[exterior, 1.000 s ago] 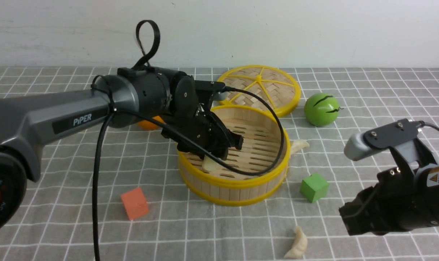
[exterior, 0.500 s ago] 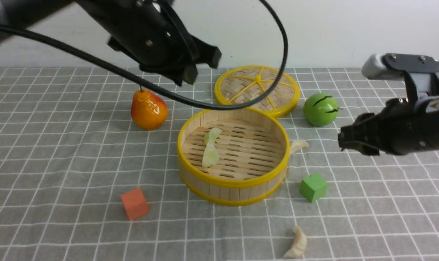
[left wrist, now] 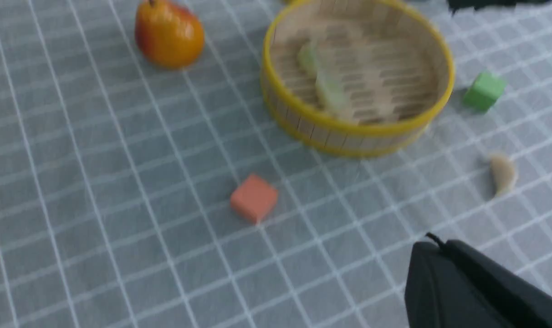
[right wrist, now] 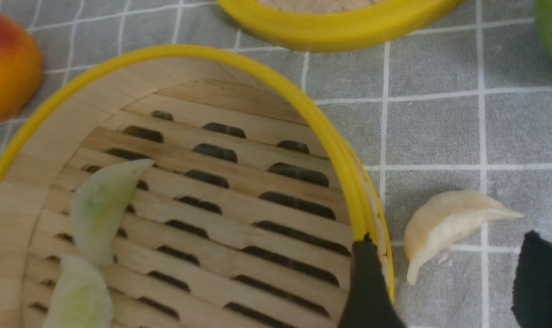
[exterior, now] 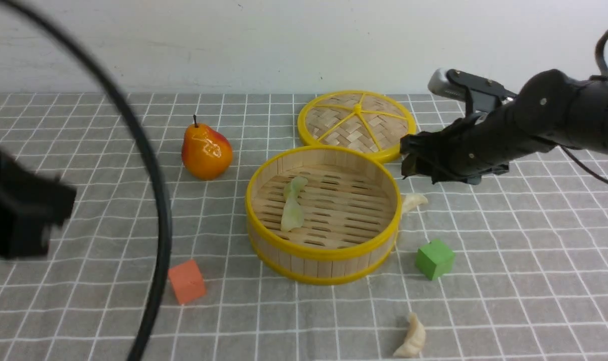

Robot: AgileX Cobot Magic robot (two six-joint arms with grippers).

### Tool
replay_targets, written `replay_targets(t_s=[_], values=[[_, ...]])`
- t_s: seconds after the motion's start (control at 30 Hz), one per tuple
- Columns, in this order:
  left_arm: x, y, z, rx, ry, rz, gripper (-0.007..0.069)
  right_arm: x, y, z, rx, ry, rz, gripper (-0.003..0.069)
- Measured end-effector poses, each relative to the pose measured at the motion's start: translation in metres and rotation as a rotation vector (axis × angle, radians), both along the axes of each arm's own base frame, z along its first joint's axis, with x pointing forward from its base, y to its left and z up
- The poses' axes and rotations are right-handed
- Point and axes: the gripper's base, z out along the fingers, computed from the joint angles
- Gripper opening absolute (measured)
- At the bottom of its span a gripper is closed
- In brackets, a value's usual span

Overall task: Put the dumplings into the steamer on the table with the grey tablecloth.
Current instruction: 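Reach for and grasp a dumpling lying on the table beside the steamer, then place the dumpling in the bamboo steamer basket with the right gripper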

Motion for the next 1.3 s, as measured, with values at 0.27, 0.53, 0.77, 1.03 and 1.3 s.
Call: replay_targets(t_s=[0.27, 0.53, 0.77, 1.03, 1.3], values=[[-0.028, 0.023, -0.097, 0.138, 0.116, 0.044, -0.0014, 0.026, -0.002, -0.039, 0.002, 0.06, -0.084, 0.0419], [-0.038, 0.032, -0.115, 0.073, 0.033, 0.11, -0.0014, 0.033, -0.001, -0.062, 0.034, 0.089, -0.151, 0.0405], [-0.037, 0.031, -0.118, 0.028, 0.008, 0.13, -0.0014, 0.031, 0.003, -0.067, -0.003, 0.11, -0.107, 0.0232], [-0.036, 0.031, -0.117, 0.019, -0.007, 0.129, -0.0014, 0.029, -0.009, -0.042, -0.155, 0.026, 0.035, 0.0174], [-0.032, 0.028, -0.116, -0.01, -0.07, 0.112, -0.0014, 0.015, 0.035, 0.058, -0.067, -0.167, 0.165, 0.0174]])
